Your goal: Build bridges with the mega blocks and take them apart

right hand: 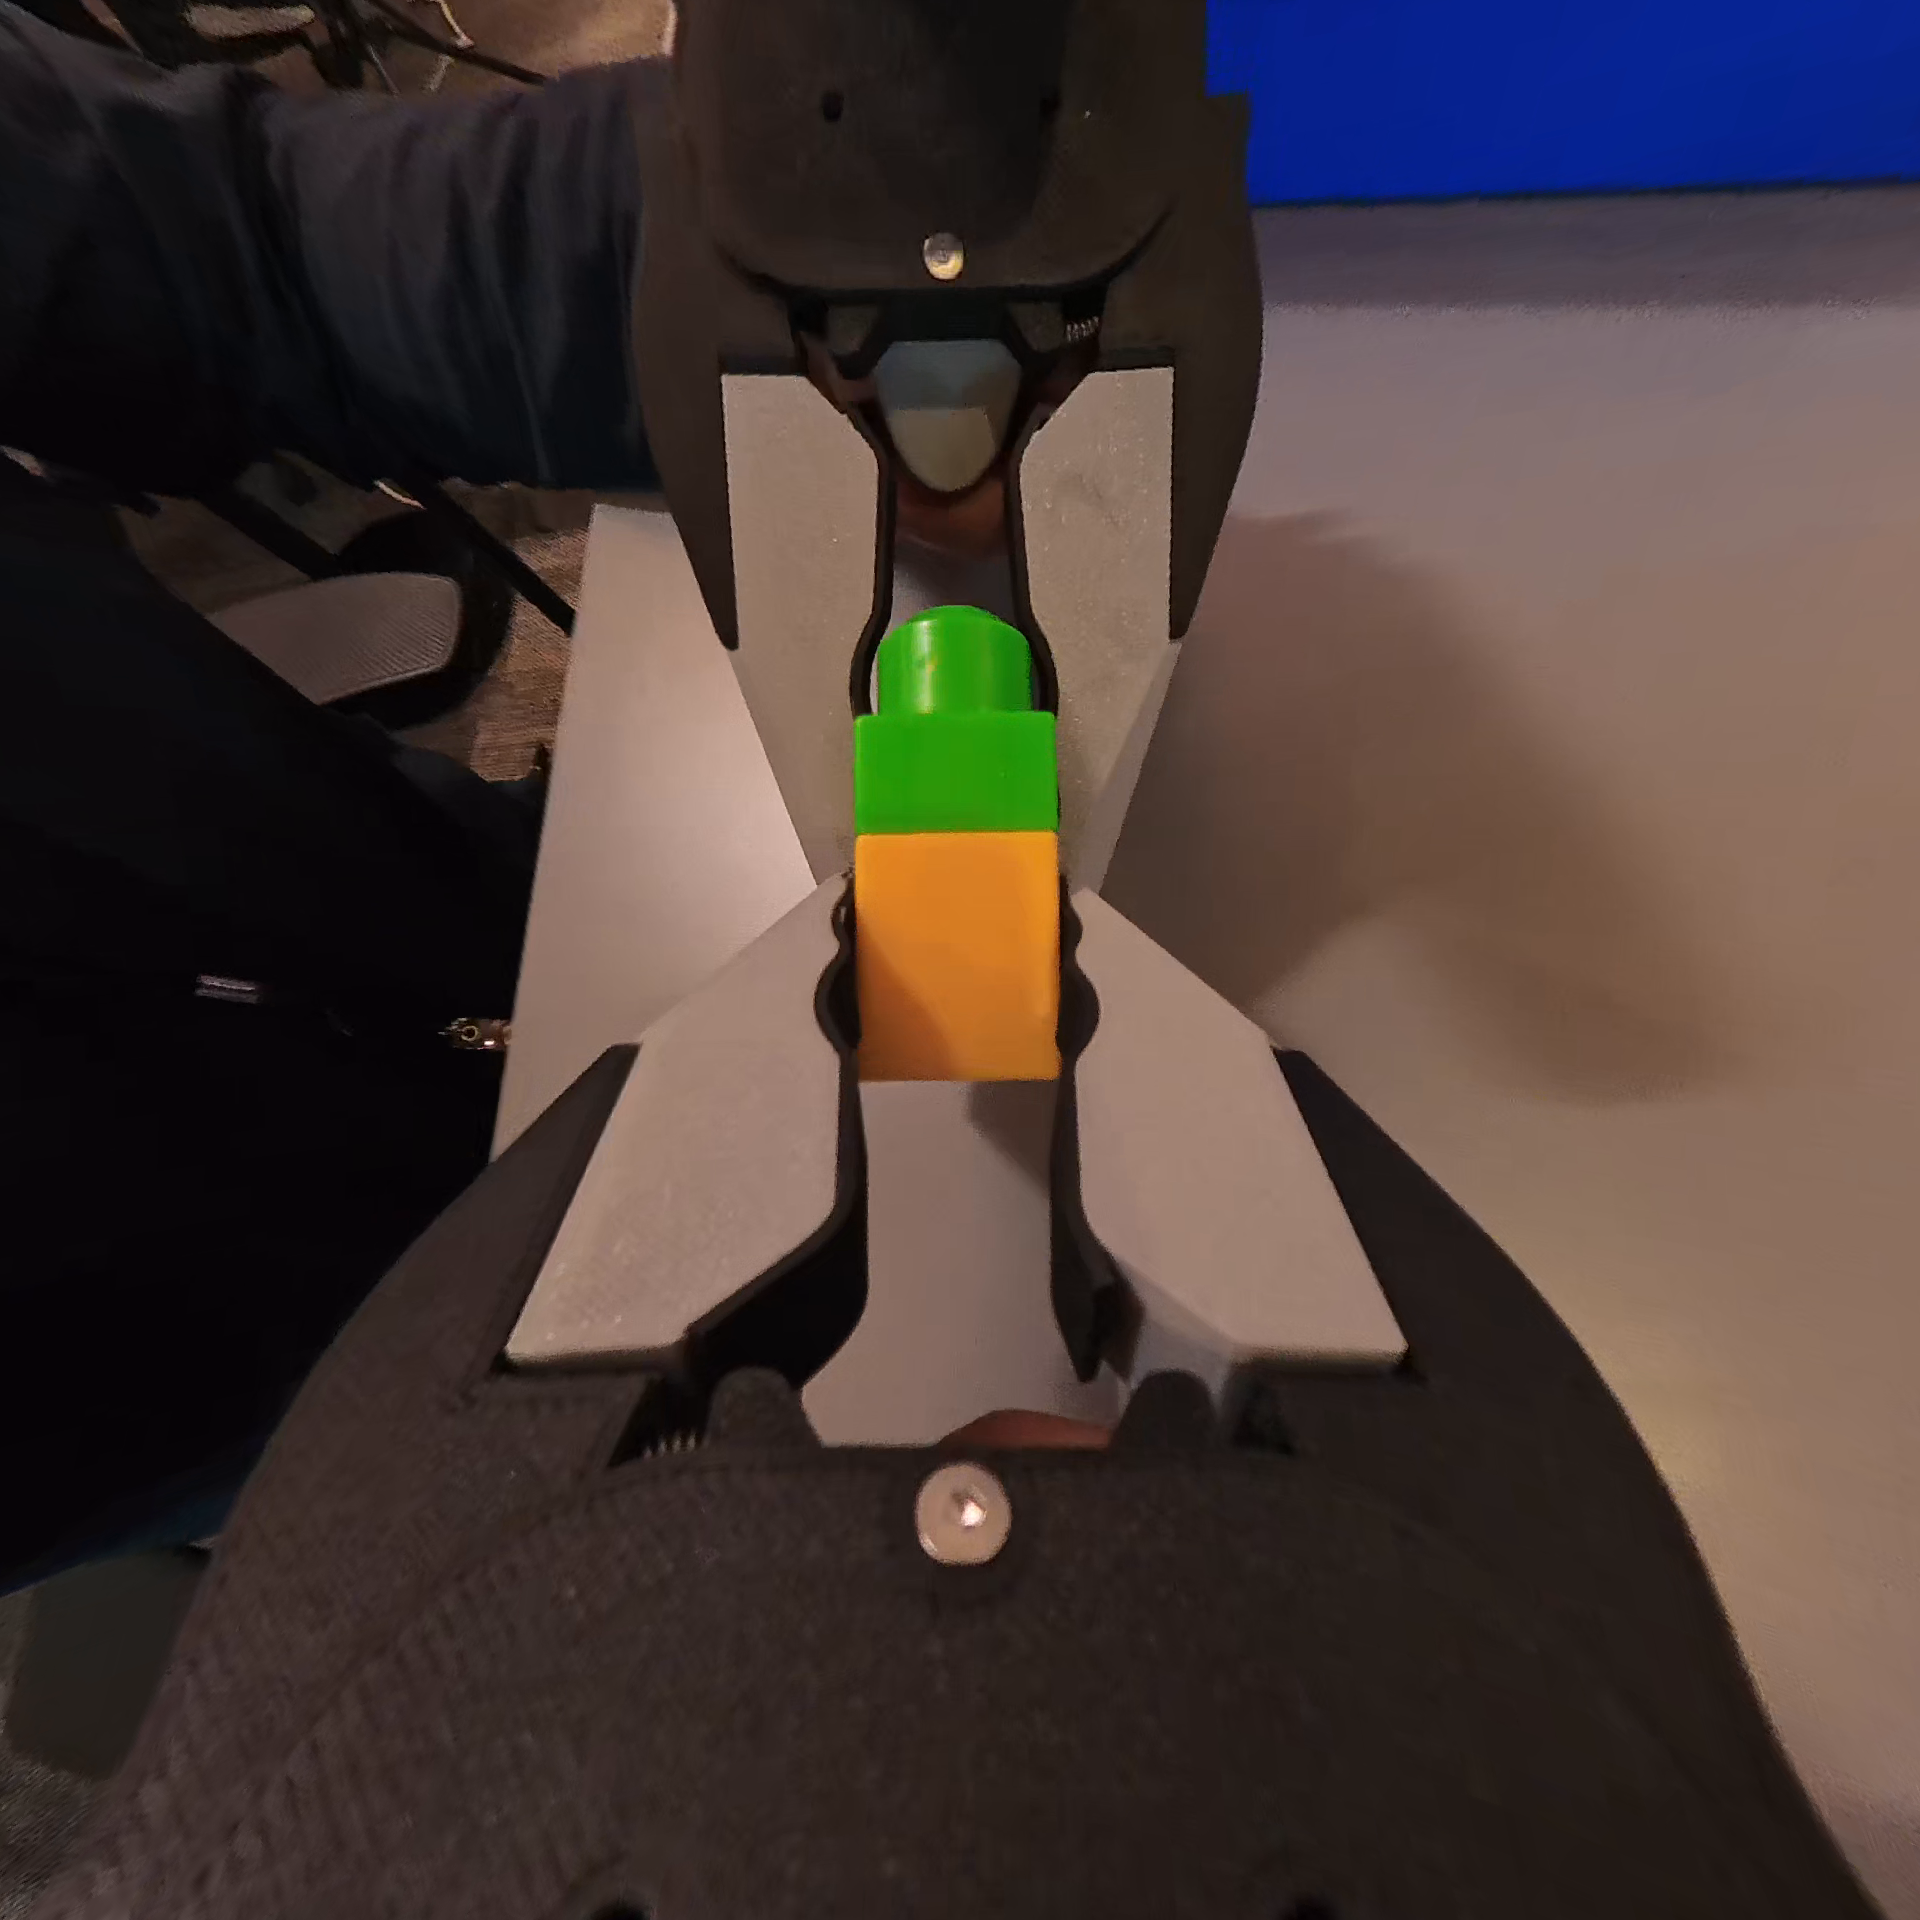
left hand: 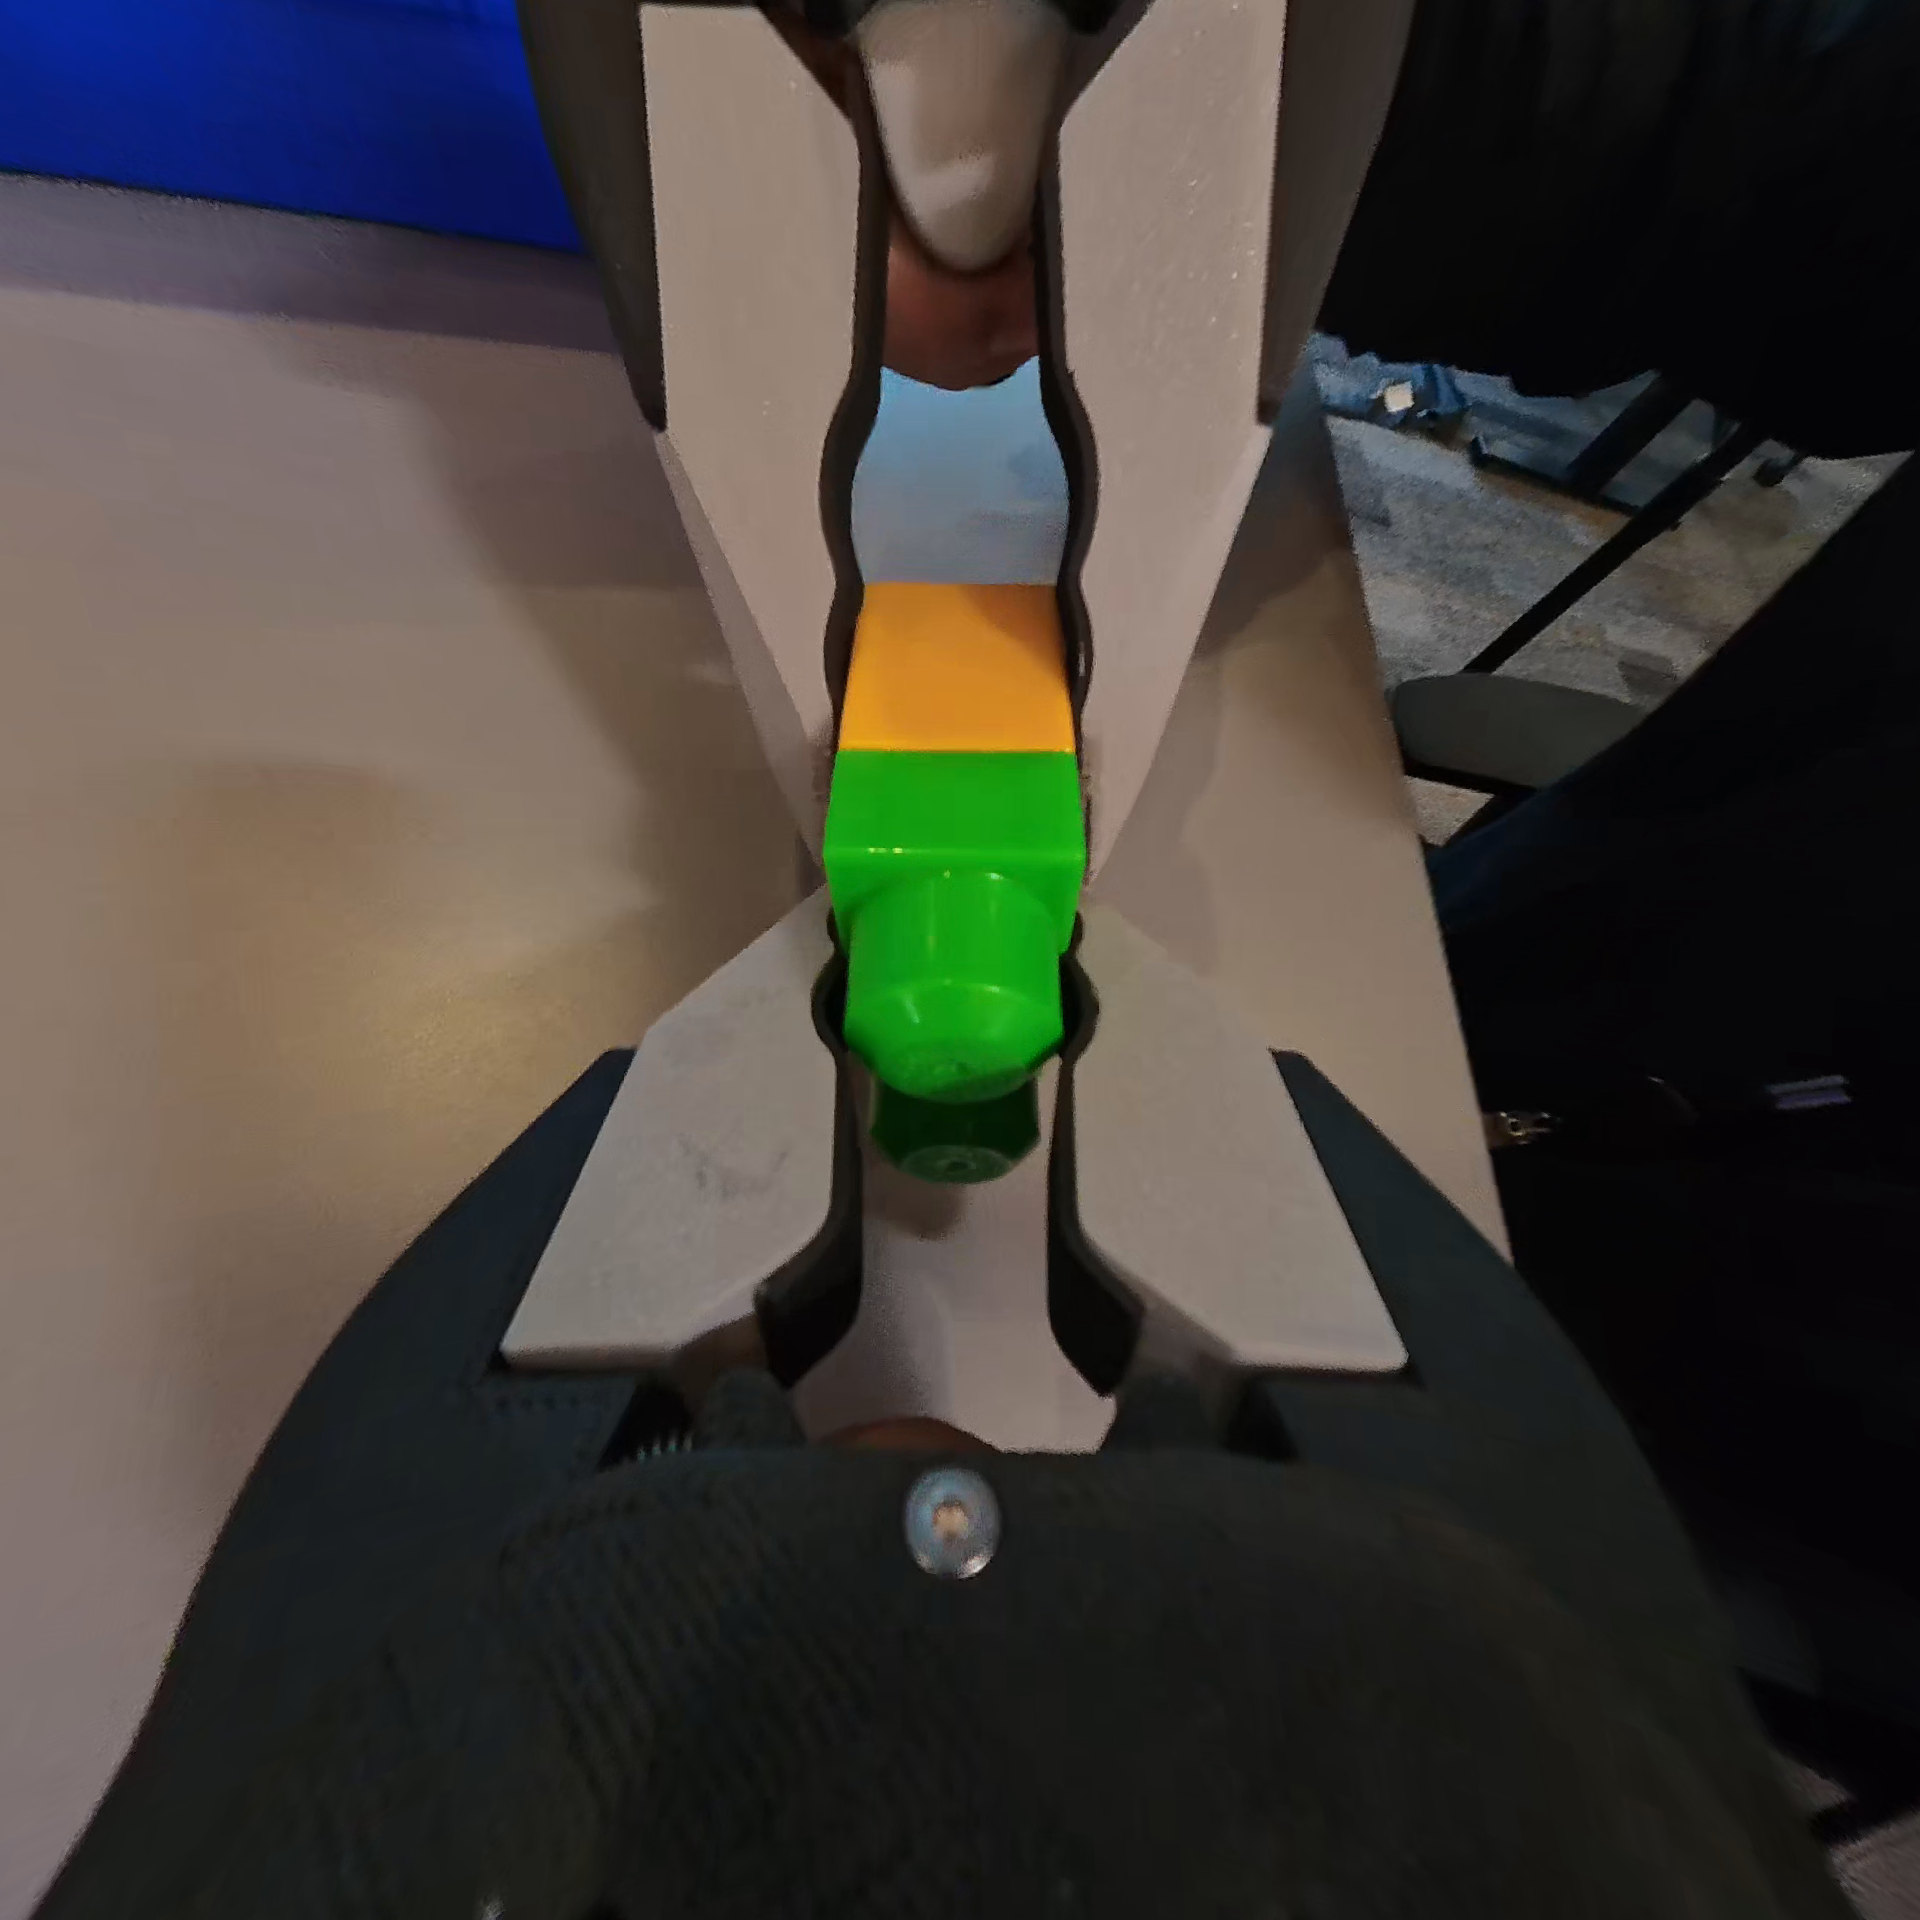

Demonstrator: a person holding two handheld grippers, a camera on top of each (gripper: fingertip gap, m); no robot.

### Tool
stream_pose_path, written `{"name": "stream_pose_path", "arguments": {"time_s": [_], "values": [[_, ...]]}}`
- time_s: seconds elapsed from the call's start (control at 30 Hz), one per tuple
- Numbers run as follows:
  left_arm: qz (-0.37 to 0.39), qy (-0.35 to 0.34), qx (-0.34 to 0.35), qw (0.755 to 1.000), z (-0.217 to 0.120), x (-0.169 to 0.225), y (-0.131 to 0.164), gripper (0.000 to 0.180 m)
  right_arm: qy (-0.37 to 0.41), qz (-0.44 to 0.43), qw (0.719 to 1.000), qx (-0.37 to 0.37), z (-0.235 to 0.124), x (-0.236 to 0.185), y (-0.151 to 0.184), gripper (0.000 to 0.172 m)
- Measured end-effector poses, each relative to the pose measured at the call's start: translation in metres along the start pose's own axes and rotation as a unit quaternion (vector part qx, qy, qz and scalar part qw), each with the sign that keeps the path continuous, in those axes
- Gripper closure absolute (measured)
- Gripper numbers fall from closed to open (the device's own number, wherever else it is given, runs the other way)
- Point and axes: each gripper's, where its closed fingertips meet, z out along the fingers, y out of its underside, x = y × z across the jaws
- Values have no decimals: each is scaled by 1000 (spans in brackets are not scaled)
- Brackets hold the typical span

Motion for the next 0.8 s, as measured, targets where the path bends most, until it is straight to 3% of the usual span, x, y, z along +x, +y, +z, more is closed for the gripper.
{"name": "stream_pose_path", "arguments": {"time_s": [0.2, 0.3, 0.43, 0.57, 0.8], "values": [[-4, -19, 39, 999, -8, -8, -13, 145, -12, 35, 996, 78, -11, 7, -7, 139], [-15, -39, 58, 997, -21, -17, -16, 141, -8, 61, 985, 159, -33, 15, -20, 139], [-40, -28, 93, 995, -28, -19, -25, 145, -50, 90, 949, 297, -68, 14, -46, 140], [-48, 7, 158, 986, -33, -8, -47, 140, -40, 88, 942, 320, -60, 17, -50, 139], [-78, 34, 213, 973, -47, -9, -59, 143, -52, 88, 939, 329, -46, 12, -53, 140]]}}
